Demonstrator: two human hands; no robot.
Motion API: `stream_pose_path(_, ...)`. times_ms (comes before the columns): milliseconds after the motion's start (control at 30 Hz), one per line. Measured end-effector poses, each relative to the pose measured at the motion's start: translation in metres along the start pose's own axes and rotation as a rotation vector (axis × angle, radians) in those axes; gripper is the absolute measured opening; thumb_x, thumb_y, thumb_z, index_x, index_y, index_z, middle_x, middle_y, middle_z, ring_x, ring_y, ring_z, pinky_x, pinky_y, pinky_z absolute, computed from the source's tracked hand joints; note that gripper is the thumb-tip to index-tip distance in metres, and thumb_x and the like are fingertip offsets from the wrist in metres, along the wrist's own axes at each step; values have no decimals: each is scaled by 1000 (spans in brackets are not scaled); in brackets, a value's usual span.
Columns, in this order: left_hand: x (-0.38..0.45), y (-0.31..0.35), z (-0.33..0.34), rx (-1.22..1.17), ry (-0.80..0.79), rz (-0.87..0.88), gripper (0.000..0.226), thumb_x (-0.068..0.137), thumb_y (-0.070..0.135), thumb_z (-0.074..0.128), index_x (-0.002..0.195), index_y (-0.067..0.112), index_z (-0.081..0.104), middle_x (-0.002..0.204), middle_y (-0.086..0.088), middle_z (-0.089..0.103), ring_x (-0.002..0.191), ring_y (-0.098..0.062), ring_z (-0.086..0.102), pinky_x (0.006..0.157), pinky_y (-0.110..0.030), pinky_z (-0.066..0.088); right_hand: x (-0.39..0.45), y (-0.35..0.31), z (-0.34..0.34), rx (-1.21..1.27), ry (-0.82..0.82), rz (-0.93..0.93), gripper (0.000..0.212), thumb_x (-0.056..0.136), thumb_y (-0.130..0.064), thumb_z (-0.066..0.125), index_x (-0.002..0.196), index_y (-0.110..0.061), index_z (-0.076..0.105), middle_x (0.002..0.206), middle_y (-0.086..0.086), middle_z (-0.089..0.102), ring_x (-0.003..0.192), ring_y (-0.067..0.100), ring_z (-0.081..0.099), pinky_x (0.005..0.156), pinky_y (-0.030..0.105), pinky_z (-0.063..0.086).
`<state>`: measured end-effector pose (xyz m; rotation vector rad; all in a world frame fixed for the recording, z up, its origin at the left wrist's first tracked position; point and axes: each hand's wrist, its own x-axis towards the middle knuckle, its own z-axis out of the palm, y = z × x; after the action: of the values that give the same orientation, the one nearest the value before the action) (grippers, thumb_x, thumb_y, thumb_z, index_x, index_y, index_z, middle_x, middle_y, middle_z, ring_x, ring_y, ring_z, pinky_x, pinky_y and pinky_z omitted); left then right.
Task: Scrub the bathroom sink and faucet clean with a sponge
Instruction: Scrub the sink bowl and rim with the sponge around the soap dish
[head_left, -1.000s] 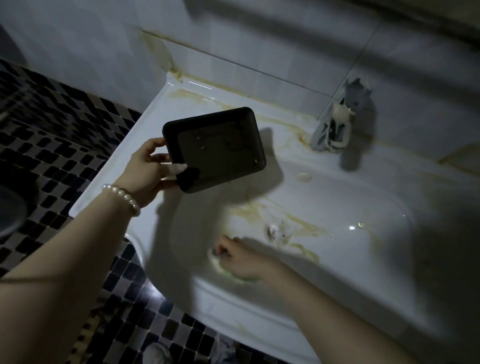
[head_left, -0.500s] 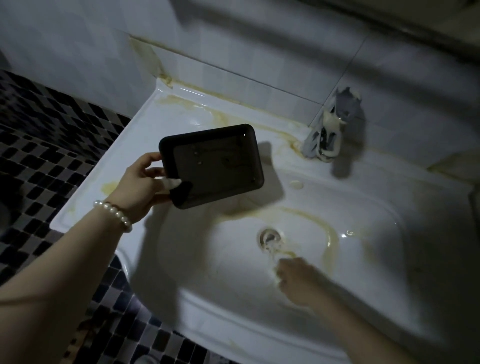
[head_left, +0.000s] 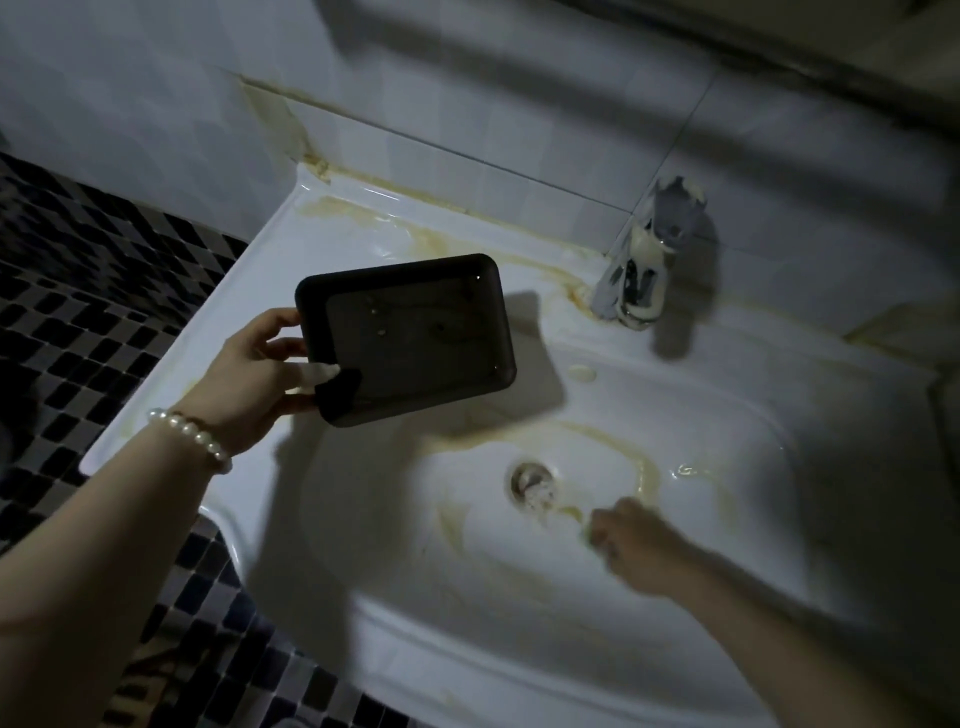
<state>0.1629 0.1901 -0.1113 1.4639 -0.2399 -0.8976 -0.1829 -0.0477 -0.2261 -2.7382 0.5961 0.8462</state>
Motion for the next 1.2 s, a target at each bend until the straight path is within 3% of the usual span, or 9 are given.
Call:
stream_pose_path(100, 0, 2, 2, 86, -4, -26, 44, 74, -15, 61, 91, 26, 64, 92, -6, 62, 75, -21, 67, 69, -40, 59, 15, 35, -20, -138, 181, 429, 34, 90, -24, 48, 123, -20, 42, 125, 12, 40, 112, 33, 43, 91, 36, 39)
stream_pose_path(233, -2, 6, 13, 212, -38, -82, 44, 76, -15, 61, 96, 24, 63, 96, -8, 61, 76, -24, 65, 60, -32, 59, 36, -45, -18, 22, 63, 56, 38, 86, -22, 48, 124, -20, 47, 126, 13, 45, 111, 31, 45, 90, 33, 39)
stream_pose_path(333, -5, 10, 21, 403, -101, -149, 43, 77, -14, 61, 107, 18, 62, 98, -10, 63, 80, -26, 63, 61, -32, 58, 2, -72, -17, 314, -143, -185, 11, 84, -18, 50, 89, -27, 47, 95, 0, 46, 83, 15, 45, 66, 23, 32)
stream_pose_path(433, -4, 12, 36, 588, -166, -261, 42, 79, -11, 62, 109, 17, 58, 91, -11, 62, 67, -21, 59, 46, -23, 53, -33, -18, -26, 191, -245, -33, 14, 84, -19, 50, 80, -26, 39, 87, -2, 46, 73, 12, 46, 61, 21, 35)
stream_pose_path(600, 3, -7, 74, 904, -314, -463, 28, 81, -6, 62, 108, 1, 61, 69, -11, 59, 54, -18, 57, 41, -29, 54, -48, 26, -39, -147, 102, 547, 35, 87, -22, 52, 121, -24, 43, 127, 11, 41, 109, 28, 47, 84, 32, 49)
stream_pose_path(733, 11, -34, 92, 1071, -355, -524, 31, 78, -5, 65, 108, -9, 62, 47, -4, 59, 35, -11, 54, 33, -27, 49, -16, 26, -51, -239, 429, 450, 38, 43, 7, 80, 75, -2, 62, 79, 28, 56, 65, 39, 55, 54, 43, 51)
stream_pose_path(833, 9, -48, 97, 1136, -434, -594, 33, 80, 2, 65, 111, -10, 59, 79, -18, 69, 46, -17, 64, 35, -22, 47, -3, 33, -69, -342, 488, 323, 46, 25, 11, 80, 63, -5, 58, 65, 22, 50, 55, 35, 51, 50, 41, 47)
stream_pose_path(1100, 32, -30, 101, 1055, -232, -210, 27, 82, 12, 64, 109, 13, 63, 95, -10, 71, 70, -15, 66, 50, -12, 46, 4, 56, -108, -126, 1206, 83, 27, 76, 0, 39, 82, 6, 65, 86, 22, 54, 82, 33, 45, 74, 38, 38)
stream_pose_path(1200, 42, -21, 113, 881, -182, -82, 23, 83, 6, 61, 105, 10, 64, 91, -11, 72, 70, -15, 66, 67, -25, 55, 30, 31, -133, 282, 1240, 305, 23, 73, 15, 58, 95, 14, 63, 101, 31, 55, 93, 43, 52, 82, 42, 44)
